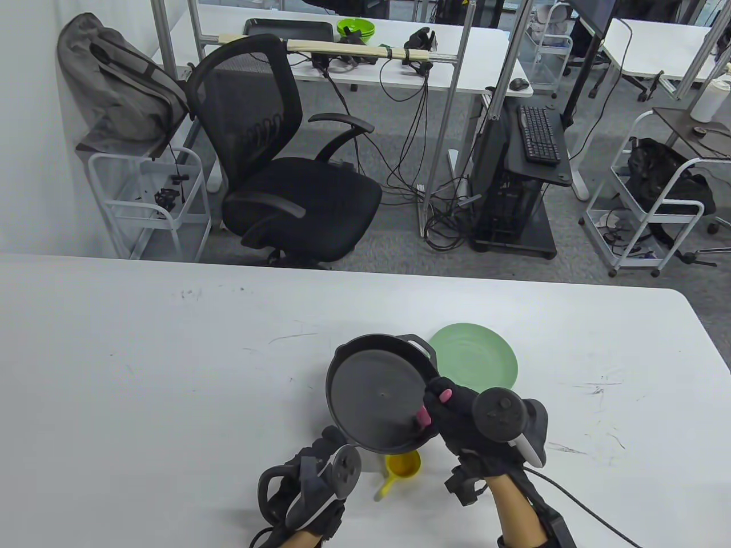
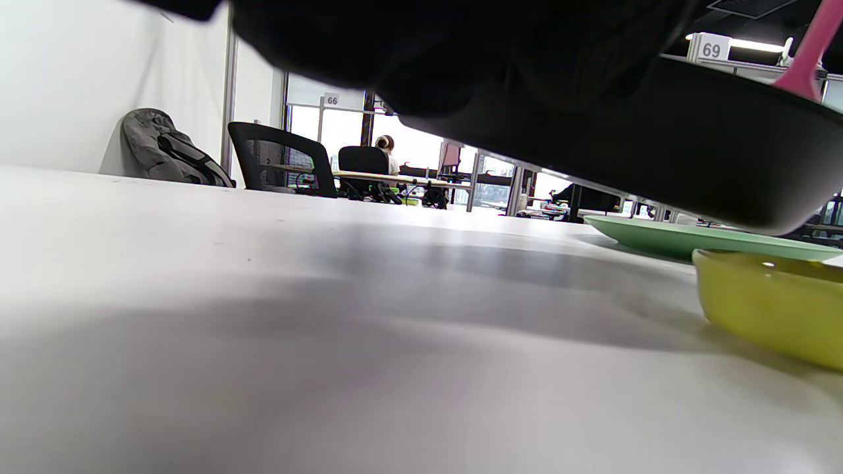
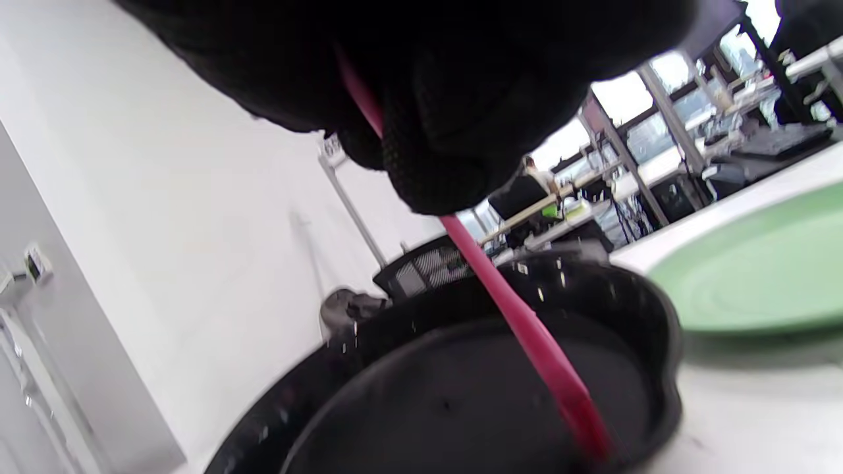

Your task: Brush oil on frying pan surface

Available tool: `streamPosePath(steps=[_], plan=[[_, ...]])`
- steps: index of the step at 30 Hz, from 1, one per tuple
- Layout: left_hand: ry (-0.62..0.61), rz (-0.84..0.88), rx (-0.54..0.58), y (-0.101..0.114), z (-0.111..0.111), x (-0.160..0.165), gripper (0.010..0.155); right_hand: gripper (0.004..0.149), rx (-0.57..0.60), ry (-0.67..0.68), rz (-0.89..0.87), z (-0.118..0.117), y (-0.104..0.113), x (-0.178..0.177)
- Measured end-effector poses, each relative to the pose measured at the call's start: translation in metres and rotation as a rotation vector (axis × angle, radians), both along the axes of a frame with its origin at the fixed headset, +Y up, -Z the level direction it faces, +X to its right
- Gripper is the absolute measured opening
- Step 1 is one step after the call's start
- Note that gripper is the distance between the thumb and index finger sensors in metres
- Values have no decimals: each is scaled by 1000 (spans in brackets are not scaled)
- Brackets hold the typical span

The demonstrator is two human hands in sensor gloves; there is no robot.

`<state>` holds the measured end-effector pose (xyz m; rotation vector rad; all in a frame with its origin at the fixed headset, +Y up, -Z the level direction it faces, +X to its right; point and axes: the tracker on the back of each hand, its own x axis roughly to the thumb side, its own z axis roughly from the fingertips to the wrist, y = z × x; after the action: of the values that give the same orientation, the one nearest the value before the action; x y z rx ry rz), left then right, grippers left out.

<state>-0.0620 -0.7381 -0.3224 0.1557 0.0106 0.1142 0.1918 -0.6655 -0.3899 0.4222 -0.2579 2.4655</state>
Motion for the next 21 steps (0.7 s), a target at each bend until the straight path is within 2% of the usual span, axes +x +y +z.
streamPosePath(steps=[3, 6, 10, 16, 21], plan=[[-3, 2, 6, 0, 0, 1, 62, 38, 26, -18, 88, 1, -1, -3], [-14, 8, 15, 1, 1, 3, 62, 39, -20, 25, 103, -2, -9, -10], [-32, 4, 19, 2, 3, 6, 62, 39, -159, 152, -83, -3, -20, -22], [-48, 5, 15, 2, 3, 9, 62, 40, -213, 266, -265, -1, -31, -36], [-48, 10, 13, 2, 3, 9, 62, 42, -208, 300, -427, 1, -30, -36]])
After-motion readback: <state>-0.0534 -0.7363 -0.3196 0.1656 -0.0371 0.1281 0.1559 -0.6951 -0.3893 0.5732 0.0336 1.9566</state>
